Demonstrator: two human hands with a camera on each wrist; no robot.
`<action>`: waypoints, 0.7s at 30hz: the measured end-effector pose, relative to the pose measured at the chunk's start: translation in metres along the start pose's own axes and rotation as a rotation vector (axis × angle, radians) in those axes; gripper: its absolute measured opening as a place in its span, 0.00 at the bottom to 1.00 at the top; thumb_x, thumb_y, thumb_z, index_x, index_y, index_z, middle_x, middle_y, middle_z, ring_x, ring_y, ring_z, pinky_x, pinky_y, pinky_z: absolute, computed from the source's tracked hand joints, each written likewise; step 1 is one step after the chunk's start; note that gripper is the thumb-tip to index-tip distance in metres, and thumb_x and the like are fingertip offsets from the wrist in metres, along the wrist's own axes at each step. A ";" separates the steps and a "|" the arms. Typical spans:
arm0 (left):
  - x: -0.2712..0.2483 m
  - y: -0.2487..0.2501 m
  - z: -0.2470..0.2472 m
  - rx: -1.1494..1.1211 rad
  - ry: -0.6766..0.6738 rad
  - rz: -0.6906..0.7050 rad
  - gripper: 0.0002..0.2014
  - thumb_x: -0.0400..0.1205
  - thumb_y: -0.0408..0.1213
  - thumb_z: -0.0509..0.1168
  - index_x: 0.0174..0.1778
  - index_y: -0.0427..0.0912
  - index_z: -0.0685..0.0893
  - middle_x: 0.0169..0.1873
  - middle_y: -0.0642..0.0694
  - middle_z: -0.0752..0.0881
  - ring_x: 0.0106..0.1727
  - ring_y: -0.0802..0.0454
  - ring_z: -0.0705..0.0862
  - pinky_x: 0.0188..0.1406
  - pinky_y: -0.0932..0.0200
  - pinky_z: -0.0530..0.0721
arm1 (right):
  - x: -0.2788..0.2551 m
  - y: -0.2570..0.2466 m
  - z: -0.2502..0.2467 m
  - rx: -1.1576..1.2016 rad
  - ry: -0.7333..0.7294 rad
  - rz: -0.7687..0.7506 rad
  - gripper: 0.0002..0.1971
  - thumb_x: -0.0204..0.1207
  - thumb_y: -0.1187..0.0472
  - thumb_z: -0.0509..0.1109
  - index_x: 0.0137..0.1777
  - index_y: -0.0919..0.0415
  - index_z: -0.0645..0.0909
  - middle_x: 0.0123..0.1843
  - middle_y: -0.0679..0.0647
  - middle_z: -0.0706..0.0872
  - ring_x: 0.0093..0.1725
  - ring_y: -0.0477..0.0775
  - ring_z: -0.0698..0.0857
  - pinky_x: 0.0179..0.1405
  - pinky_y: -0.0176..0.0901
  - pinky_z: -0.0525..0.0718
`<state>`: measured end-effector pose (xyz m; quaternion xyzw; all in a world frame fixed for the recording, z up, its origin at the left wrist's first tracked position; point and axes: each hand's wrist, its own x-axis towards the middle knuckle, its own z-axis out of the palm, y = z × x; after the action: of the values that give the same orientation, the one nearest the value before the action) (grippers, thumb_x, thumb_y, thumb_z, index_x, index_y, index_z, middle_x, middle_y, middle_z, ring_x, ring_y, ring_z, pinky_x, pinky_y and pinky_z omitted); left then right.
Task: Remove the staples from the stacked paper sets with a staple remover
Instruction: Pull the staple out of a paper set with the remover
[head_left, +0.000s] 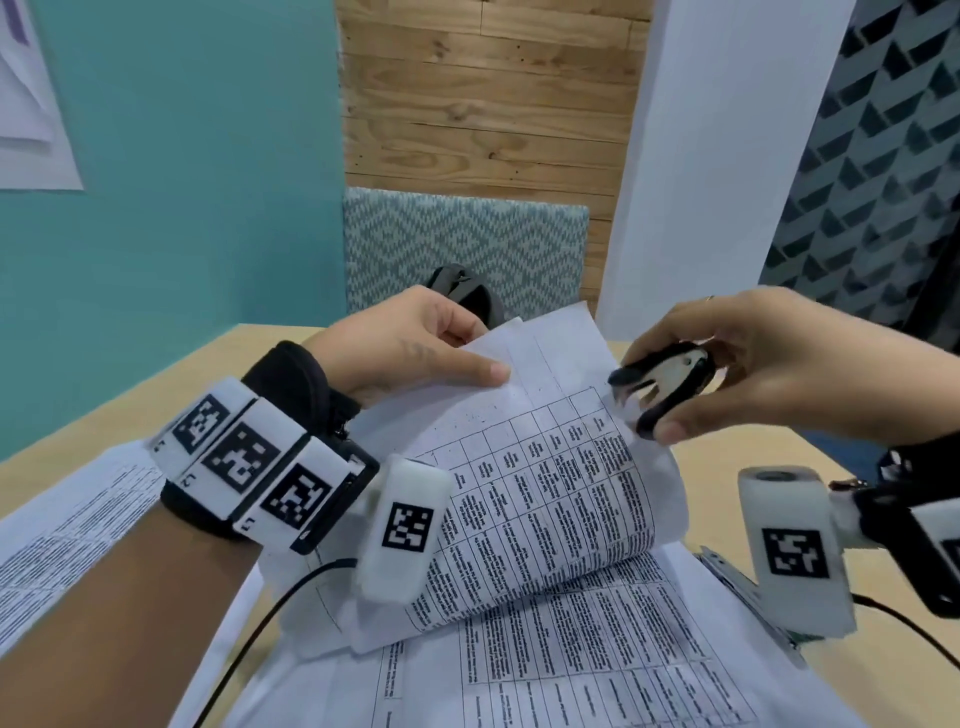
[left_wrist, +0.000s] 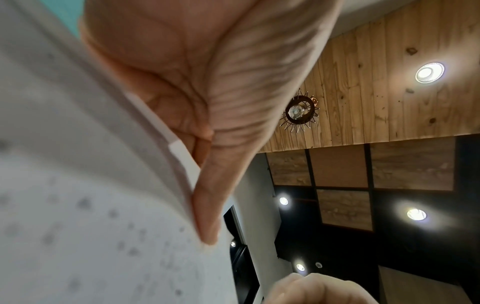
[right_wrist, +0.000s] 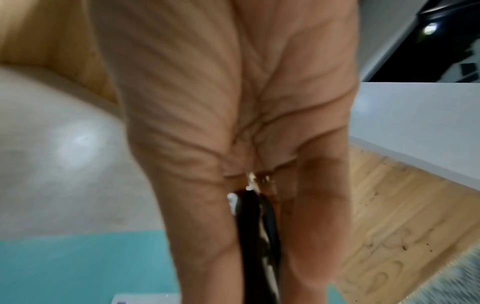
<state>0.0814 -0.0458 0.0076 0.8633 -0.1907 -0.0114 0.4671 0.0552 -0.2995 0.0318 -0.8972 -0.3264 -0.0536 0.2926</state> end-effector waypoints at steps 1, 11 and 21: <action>0.000 0.000 -0.001 -0.008 0.003 0.006 0.12 0.67 0.42 0.76 0.41 0.40 0.89 0.38 0.40 0.91 0.36 0.48 0.88 0.42 0.53 0.86 | 0.000 0.003 -0.003 0.045 0.004 0.006 0.19 0.51 0.49 0.84 0.45 0.47 0.88 0.48 0.41 0.89 0.46 0.43 0.89 0.48 0.34 0.84; -0.002 0.006 -0.001 -0.108 -0.105 0.055 0.15 0.71 0.23 0.73 0.53 0.35 0.85 0.49 0.32 0.89 0.46 0.40 0.86 0.51 0.46 0.85 | 0.015 0.009 0.023 0.474 -0.260 0.073 0.33 0.43 0.48 0.88 0.51 0.59 0.88 0.51 0.69 0.88 0.47 0.67 0.87 0.55 0.68 0.80; -0.006 0.028 -0.009 -0.058 -0.157 0.147 0.25 0.62 0.25 0.75 0.56 0.42 0.85 0.49 0.35 0.89 0.46 0.47 0.87 0.42 0.60 0.86 | 0.017 0.005 0.026 0.439 -0.198 0.009 0.38 0.34 0.41 0.87 0.49 0.55 0.89 0.45 0.67 0.90 0.42 0.64 0.86 0.48 0.62 0.84</action>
<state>0.0687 -0.0502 0.0341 0.8297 -0.2890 -0.0504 0.4749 0.0689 -0.2790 0.0128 -0.8144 -0.3532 0.1082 0.4476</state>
